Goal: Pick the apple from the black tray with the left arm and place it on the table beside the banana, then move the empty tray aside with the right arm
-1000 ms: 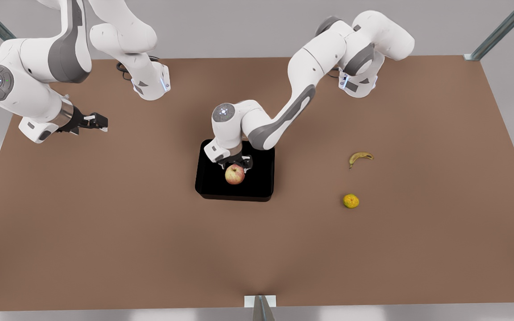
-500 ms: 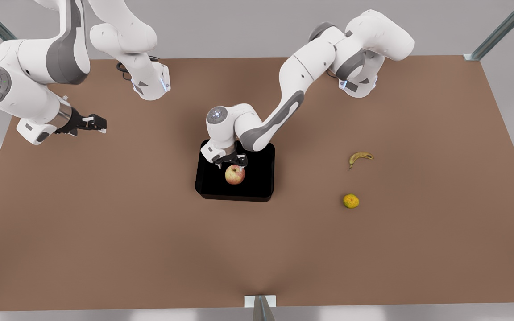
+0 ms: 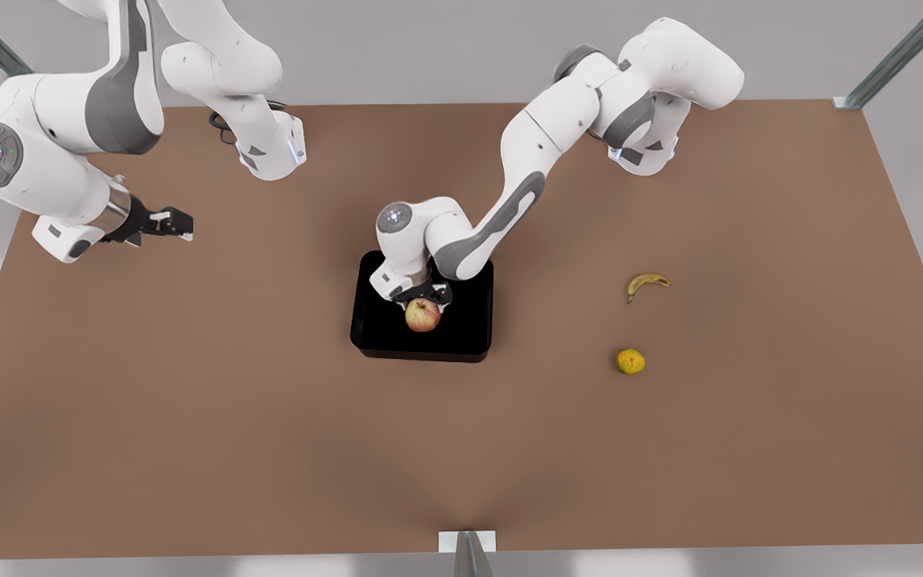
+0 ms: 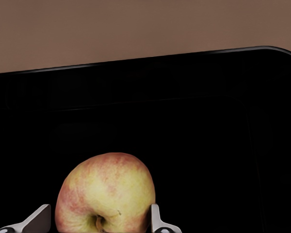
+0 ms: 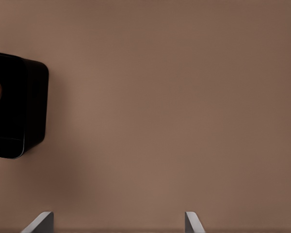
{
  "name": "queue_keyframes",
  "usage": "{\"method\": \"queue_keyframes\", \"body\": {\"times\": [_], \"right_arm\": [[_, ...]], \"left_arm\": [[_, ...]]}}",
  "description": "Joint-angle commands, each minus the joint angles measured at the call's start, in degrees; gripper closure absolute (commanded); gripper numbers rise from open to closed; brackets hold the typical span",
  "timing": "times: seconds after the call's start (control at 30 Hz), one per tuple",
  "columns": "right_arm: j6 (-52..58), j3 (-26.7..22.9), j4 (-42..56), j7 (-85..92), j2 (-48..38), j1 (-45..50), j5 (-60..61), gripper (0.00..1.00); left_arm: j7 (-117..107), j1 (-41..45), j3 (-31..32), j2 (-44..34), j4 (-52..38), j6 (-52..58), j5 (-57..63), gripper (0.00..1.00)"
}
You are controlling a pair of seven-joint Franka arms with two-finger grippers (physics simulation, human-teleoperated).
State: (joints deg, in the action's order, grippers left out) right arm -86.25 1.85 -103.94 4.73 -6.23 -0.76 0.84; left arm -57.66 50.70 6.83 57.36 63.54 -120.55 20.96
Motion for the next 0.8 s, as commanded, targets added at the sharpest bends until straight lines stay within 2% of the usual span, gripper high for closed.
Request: {"method": "queue_keyframes", "body": {"times": [0.0,0.4,0.43,0.47,0.6,0.67,0.77], "right_arm": [[0.0,0.0,0.3,0.1,0.3,0.0,0.0,0.0],[0.1,0.0,0.3,0.1,0.3,0.0,0.0,0.0],[0.1,0.0,0.3,0.1,0.3,0.0,0.0,0.0],[0.1,0.1,0.3,0.1,0.3,0.0,0.0,0.0],[0.1,0.0,0.3,0.1,0.3,0.0,0.0,0.0],[0.1,0.0,0.3,0.1,0.3,0.0,0.0,0.0],[0.1,0.0,0.3,0.1,0.3,0.0,0.0,0.0]], "left_arm": [[-2.4,0.0,-0.2,0.3,0.0,-1.2,0.1,0.0],[-2.0,-0.1,-1.3,2.1,0.4,-2.1,1.0,0.0],[-1.9,-0.1,-1.6,2.1,0.4,-2.0,1.0,0.03],[-1.4,0.0,-1.8,2.0,0.2,-2.0,1.0,0.11],[-0.7,0.0,-1.9,1.8,0.1,-1.5,1.0,0.21],[-0.7,0.1,-1.9,1.5,0.2,-1.0,1.5,0.19],[0.8,0.3,-1.7,-1.3,0.3,5.6,0.8,0.19]]}}
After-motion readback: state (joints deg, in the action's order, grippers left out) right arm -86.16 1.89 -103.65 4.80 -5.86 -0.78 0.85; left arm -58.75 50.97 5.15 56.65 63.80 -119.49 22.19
